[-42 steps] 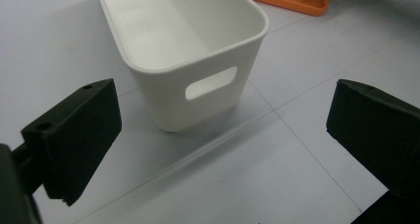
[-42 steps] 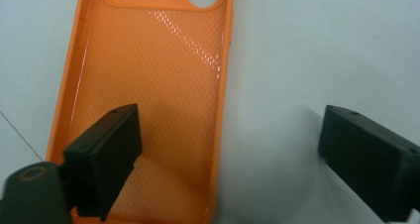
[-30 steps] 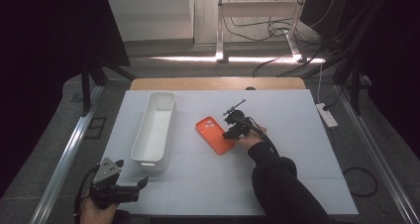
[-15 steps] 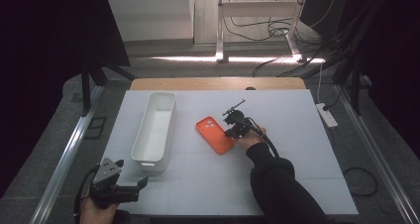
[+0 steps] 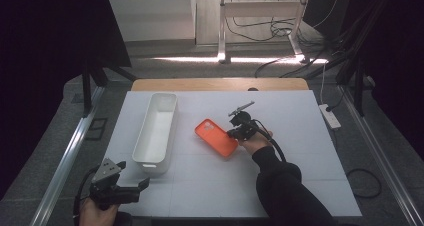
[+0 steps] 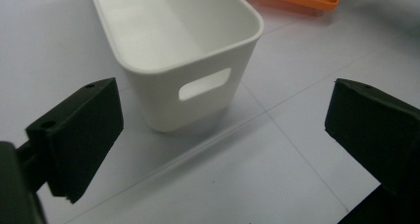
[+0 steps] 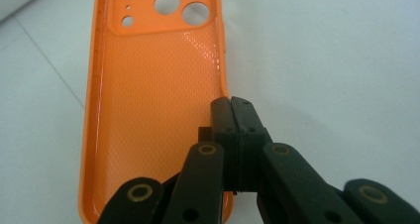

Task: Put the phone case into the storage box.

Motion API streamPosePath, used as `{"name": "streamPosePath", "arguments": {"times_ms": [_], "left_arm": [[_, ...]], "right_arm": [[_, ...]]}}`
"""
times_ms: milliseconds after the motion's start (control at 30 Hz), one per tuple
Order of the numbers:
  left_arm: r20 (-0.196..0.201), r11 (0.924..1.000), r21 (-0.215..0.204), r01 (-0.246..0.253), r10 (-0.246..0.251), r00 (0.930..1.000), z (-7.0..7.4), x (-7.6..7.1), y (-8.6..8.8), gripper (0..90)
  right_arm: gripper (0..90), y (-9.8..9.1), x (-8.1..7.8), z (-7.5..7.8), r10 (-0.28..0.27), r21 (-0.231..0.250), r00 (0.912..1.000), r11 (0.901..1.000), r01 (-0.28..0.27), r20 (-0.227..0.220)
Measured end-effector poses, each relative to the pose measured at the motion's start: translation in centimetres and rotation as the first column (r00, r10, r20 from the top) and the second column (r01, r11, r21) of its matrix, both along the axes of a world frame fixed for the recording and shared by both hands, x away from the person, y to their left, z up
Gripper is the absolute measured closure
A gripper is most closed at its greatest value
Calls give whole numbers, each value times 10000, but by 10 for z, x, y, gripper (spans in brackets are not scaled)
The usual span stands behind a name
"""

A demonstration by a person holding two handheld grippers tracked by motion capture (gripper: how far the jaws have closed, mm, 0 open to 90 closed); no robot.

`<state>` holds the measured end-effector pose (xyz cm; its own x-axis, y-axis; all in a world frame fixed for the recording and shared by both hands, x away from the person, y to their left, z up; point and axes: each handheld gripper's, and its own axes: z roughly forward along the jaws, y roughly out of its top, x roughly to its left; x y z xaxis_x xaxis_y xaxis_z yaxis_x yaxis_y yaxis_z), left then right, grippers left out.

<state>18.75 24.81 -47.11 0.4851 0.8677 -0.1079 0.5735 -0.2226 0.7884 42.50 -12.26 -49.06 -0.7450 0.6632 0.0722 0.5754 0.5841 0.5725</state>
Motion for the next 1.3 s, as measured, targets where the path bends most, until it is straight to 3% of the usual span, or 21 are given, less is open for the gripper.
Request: {"name": "streamPosePath", "arguments": {"times_ms": [100,433,633,933,1033,1067,1300], "left_arm": [[265,9996,49,274,-275,9993,3,0,-5,14],[414,9947,-281,989,-977,9944,8,5,-19,18],[765,9865,-235,1620,-1598,9842,16,8,-36,7],[578,9745,-250,2231,-2214,9735,17,26,-60,0],[592,9695,-268,2437,-2418,9685,18,30,-65,0],[591,9624,-370,2692,-2668,9619,18,34,-69,0],[583,9532,-295,3010,-2990,9525,18,46,-80,0]], "right_arm": [[895,-6,-5,6,24,133,9999,9999,-26,155],[895,-24,-19,17,0,455,9994,9990,-16,353],[894,-26,-27,21,38,533,9987,9986,-65,509],[895,-32,-38,30,57,814,9976,9966,-113,686],[895,-35,-42,34,71,891,9968,9959,-141,791],[895,-37,-43,36,55,917,9965,9957,-132,833],[894,-46,-49,40,-52,1055,9960,9944,-43,893]]}}
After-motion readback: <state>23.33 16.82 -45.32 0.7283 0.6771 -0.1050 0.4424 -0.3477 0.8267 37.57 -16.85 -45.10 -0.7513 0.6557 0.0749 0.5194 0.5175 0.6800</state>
